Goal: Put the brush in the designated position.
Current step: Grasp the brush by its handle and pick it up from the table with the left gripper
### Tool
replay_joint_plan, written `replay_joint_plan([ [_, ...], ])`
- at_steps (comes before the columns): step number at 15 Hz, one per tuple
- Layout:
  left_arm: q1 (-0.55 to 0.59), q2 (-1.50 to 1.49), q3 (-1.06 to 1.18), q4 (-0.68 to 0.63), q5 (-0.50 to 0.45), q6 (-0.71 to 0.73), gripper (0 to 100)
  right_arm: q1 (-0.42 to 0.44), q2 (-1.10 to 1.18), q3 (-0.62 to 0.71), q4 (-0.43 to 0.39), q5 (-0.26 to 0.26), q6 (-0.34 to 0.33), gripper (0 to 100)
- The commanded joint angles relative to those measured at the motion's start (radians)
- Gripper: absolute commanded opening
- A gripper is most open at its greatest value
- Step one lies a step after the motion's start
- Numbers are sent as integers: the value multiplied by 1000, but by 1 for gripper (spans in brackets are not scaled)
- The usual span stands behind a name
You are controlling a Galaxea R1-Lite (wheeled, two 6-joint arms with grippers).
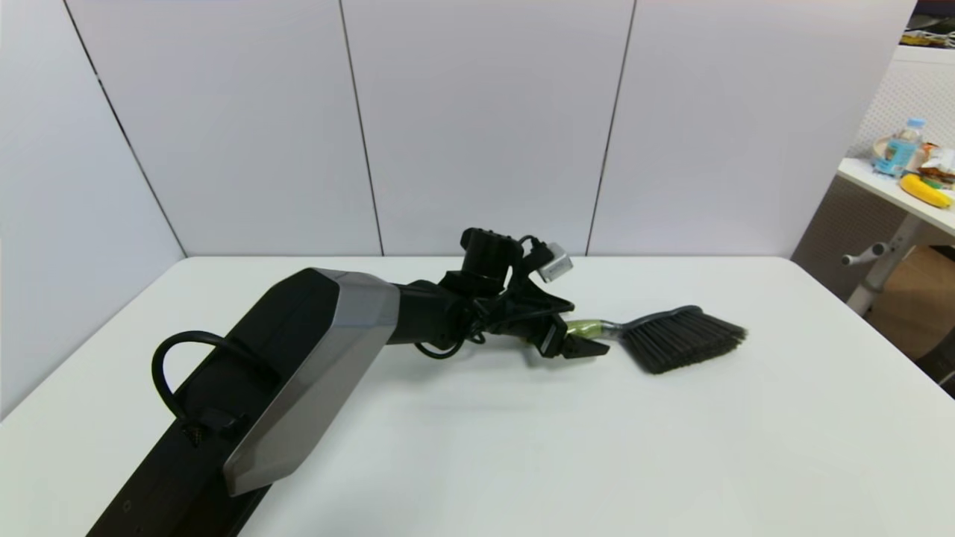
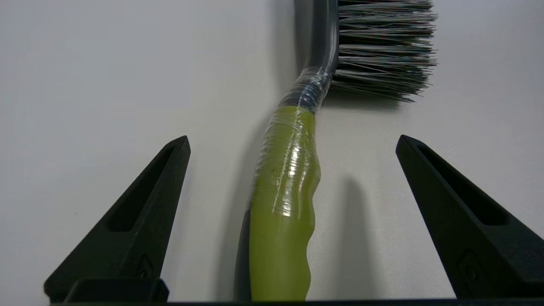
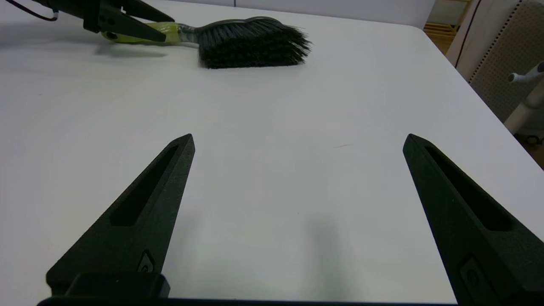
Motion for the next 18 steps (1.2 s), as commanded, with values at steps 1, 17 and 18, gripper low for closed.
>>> replay_joint_plan([
  [1,0,12,1,4,-5,3,100,1,1,2,0,0,-1,100],
  [17,1,26,1,58,-5,86,100,1,1,2,0,1,-1,100],
  [18,1,26,1,58,-5,86,100,1,1,2,0,1,-1,100],
])
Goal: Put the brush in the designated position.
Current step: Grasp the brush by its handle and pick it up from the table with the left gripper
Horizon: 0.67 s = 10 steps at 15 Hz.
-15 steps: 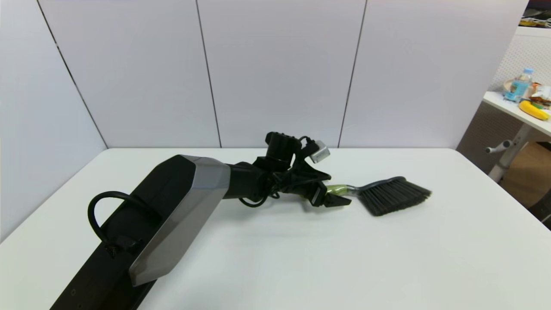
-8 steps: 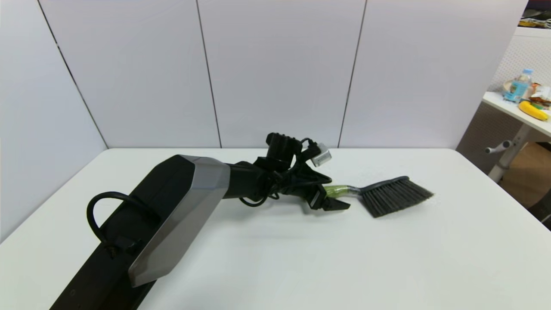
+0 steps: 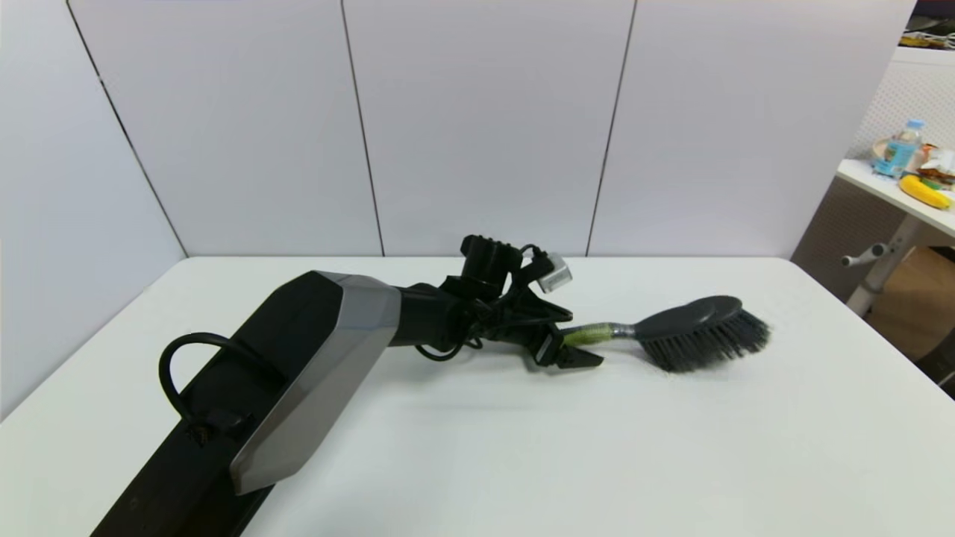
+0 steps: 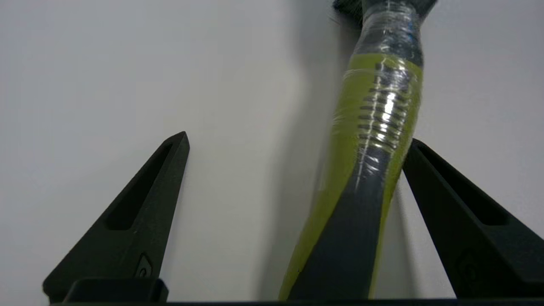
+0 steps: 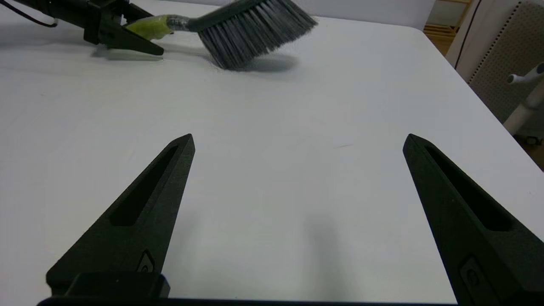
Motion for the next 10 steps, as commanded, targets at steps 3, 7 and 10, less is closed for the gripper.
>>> replay_joint_plan([
  [3,1,8,0,-1,-4,-1,0,0,1,2,0,0,-1,100],
  [7,1,6,0,-9,-3,-1,0,-1,1,2,0,0,-1,100],
  [10,3,-17,0,-9,-3,2,0,0,1,2,0,0,-1,100],
])
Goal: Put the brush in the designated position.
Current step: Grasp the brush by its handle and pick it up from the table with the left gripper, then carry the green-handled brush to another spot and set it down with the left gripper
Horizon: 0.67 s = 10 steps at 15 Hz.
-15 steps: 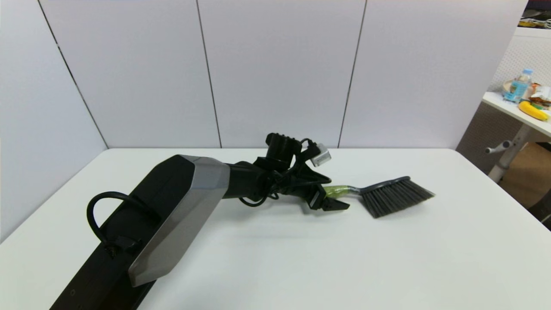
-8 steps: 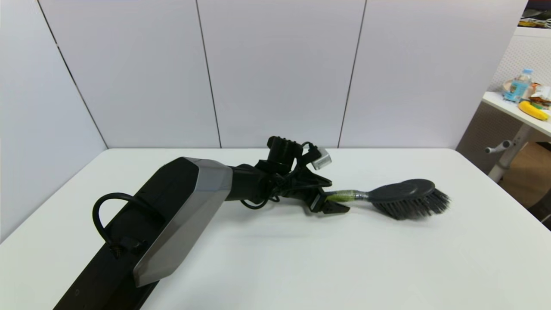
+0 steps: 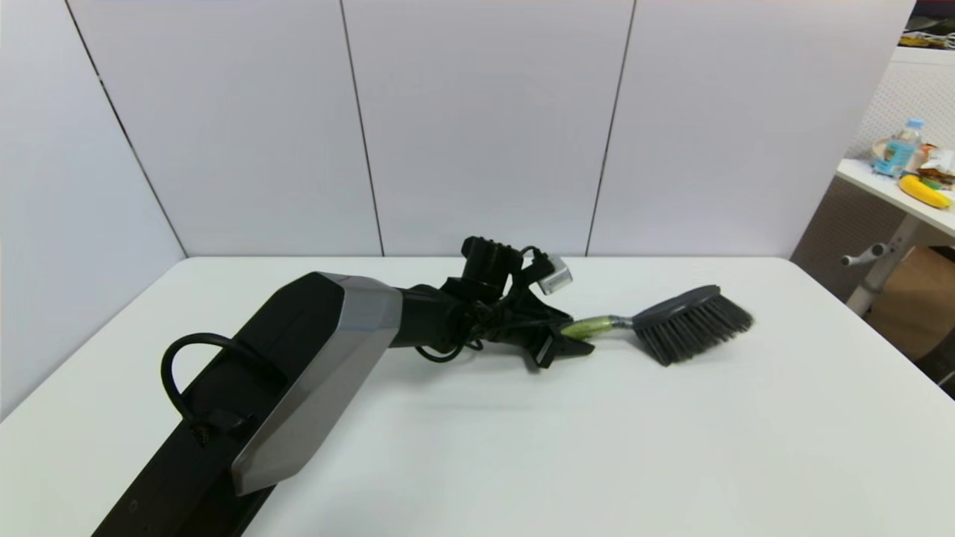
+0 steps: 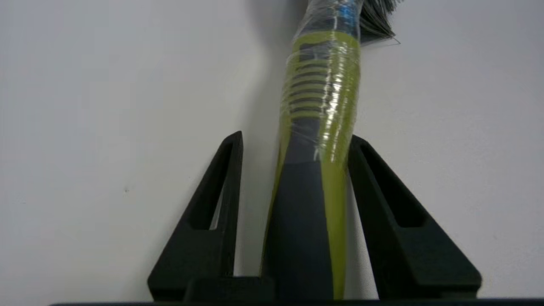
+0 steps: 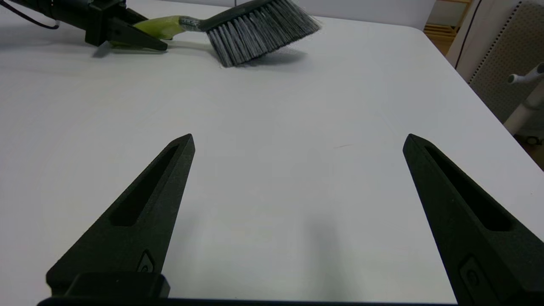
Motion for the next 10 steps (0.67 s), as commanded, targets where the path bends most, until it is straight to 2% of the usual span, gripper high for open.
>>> replay_joint_plan([
  [1,4,-28,-1,-5,-4,8,0,1,1,2,0,0,-1,100],
  [10,33,-126,-1,-3,10,28,0,1,1,2,0,0,-1,100],
])
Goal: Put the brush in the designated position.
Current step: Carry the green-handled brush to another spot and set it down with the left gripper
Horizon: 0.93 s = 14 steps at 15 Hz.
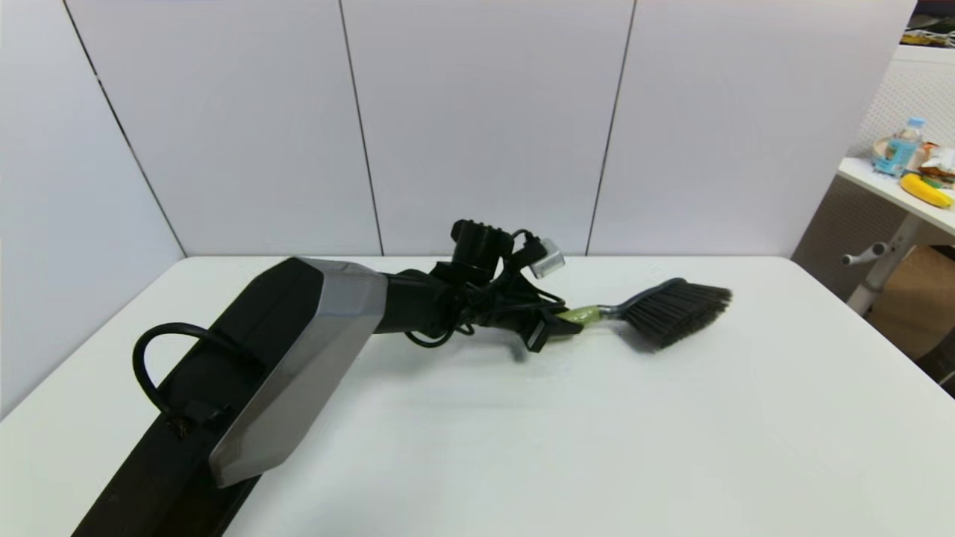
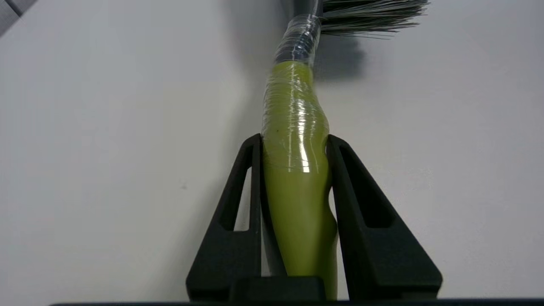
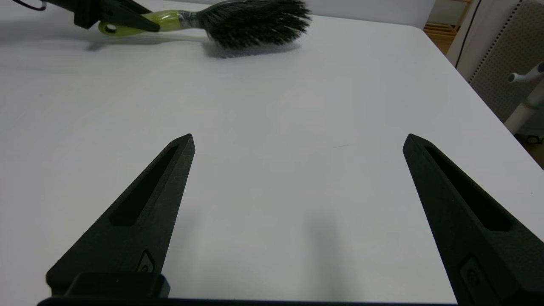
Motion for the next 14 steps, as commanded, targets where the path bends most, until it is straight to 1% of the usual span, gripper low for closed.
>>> replay_joint_plan([
  [1,14,-58,-1,-7,1,3,0,1,1,2,0,-1,-1,100],
  [7,23,-83,-1,-7,2,5,0,1,1,2,0,-1,-1,100],
  [10,29,-121,-1,1,33,2,0,1,1,2,0,-1,-1,100],
  [14,64,-210,22,16,51,0,0,1,1,2,0,1,-1,100],
])
